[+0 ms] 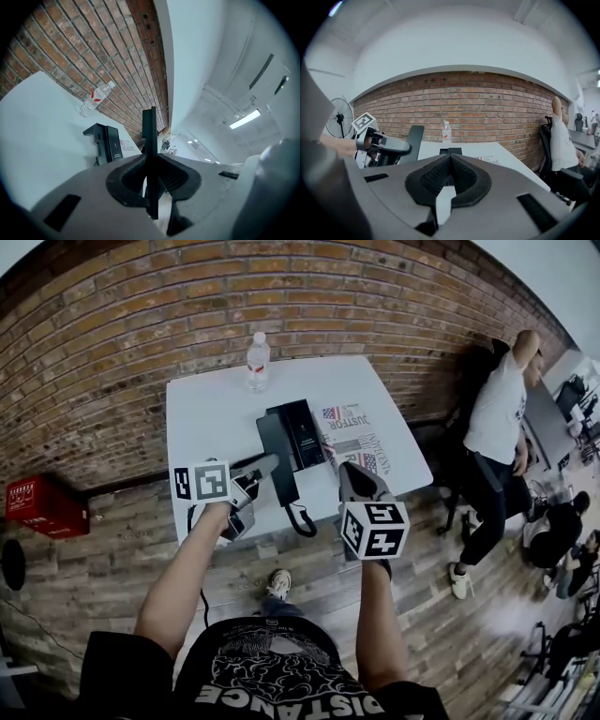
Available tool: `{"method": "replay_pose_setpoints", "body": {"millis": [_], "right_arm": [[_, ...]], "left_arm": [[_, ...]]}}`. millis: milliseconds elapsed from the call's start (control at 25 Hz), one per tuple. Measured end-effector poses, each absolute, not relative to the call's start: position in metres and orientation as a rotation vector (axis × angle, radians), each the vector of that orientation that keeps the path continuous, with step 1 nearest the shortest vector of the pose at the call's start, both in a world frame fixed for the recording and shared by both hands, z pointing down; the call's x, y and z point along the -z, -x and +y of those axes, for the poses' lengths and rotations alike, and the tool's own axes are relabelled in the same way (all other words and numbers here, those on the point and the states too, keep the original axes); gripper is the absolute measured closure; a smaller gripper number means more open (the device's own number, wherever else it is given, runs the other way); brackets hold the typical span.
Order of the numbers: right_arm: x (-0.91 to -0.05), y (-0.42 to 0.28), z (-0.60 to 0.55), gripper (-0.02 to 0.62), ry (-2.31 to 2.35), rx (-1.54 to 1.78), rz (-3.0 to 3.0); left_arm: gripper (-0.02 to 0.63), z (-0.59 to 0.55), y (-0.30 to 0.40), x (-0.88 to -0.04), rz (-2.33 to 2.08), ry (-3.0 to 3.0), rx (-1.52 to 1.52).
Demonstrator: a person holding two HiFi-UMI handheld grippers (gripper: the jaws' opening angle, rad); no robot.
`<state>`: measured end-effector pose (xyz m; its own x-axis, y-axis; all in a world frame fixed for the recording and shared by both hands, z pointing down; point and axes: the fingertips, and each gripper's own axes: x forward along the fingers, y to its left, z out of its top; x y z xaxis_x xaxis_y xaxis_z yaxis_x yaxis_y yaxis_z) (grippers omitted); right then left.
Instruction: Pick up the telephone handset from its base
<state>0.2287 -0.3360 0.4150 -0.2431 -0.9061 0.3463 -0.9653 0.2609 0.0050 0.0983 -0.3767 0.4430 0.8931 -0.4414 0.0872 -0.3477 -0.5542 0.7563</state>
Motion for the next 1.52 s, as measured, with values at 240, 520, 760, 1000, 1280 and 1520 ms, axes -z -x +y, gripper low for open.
{"method": "replay_pose_setpoints", "body": {"millis": [240, 520, 760, 1000, 1280, 1520], "right_arm": [[-0.403, -0.215, -0.294, 0.595, -1.749, -0.268, -2.254], [-0.397, -0.208, -0.246, 0.595, -1.779, -0.244, -2.246], [-0.392, -0.202, -0.217, 0.595, -1.819, -0.239, -2.245], [-0.396, -0.204, -0.194, 0.595, -1.851, -0.278, -2.230], [-0.394, -0.203, -0.185, 0.595, -1.867, -0.269, -2.212], [-0.393, -0.201, -0.181, 0.595, -1.855, -0.249, -2.206]], "left_arm": [[0.532, -0.333, -0.080, -0.430, -0.583, -2.258, 0.146], [0.532, -0.287, -0.072, -0.418, -0.592, -2.328, 0.132], [0.532, -0.260, -0.064, -0.422, -0.625, -2.379, 0.083], [0.532, -0.241, -0.060, -0.421, -0.668, -2.418, 0.058], [0.532, -0.233, -0.057, -0.418, -0.666, -2.426, 0.051], [0.532, -0.230, -0.057, -0.419, -0.668, -2.425, 0.059]]}}
